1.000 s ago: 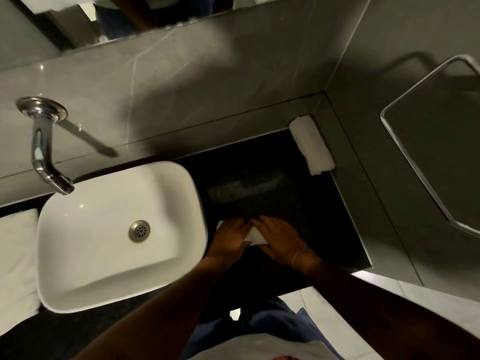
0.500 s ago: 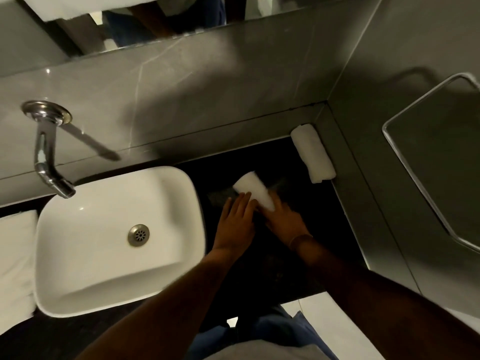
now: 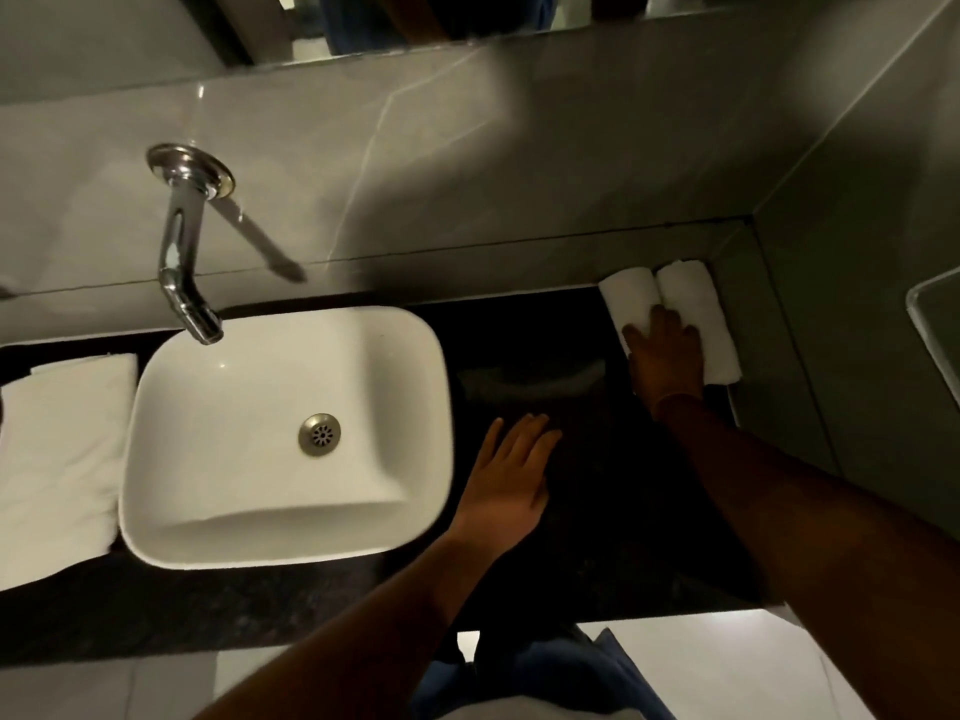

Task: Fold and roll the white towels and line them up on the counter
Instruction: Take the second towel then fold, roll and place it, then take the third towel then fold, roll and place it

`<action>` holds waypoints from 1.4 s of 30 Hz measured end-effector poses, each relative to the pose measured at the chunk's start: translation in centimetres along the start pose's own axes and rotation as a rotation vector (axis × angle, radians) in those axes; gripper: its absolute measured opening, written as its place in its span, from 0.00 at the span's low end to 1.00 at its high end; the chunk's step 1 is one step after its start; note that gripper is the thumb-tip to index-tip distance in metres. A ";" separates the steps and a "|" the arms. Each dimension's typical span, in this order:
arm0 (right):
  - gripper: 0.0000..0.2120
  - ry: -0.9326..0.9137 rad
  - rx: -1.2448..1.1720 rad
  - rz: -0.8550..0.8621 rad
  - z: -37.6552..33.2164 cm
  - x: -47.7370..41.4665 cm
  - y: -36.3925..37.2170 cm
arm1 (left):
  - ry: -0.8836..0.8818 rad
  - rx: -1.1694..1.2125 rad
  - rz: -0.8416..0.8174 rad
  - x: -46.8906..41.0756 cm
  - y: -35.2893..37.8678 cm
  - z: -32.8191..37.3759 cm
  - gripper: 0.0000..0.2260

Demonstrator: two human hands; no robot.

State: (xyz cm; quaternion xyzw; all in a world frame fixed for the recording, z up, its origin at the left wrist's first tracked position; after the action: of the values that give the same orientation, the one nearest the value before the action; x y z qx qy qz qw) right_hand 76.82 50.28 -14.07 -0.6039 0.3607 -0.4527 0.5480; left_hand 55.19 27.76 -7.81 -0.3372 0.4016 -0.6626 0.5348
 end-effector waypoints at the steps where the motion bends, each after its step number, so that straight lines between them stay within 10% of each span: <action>1: 0.27 -0.041 0.033 -0.005 -0.2 -0.2 -0.1 | 0.001 -0.003 -0.004 0.2 0.0 0.1 0.31; 20: 0.38 -0.050 0.277 -0.172 -6.8 1.0 -2.3 | -0.031 -0.111 -0.033 1.1 -2.4 -0.9 0.30; 30: 0.27 -0.170 -0.145 0.266 -21.3 5.0 -10.9 | -0.325 -0.223 0.172 1.9 -11.5 -6.5 0.26; 42: 0.26 -0.500 -0.241 0.252 -44.7 11.4 -14.1 | -0.673 -0.337 0.259 18.3 -23.9 -22.9 0.29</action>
State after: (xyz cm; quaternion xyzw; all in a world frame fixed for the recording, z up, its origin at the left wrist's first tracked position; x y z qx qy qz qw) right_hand 37.65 26.63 1.10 -0.7076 0.3379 -0.1724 0.5962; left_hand 20.96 16.30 3.52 -0.5652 0.3461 -0.3670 0.6527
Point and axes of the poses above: each hand's wrist, its own x-axis away from the middle knuckle, its own y-axis out of the palm, z = x × y, the point moved 1 cm from there along -x, towards the middle knuckle, and after that the axes turned 5 degrees about x, right-handed, at the moved point
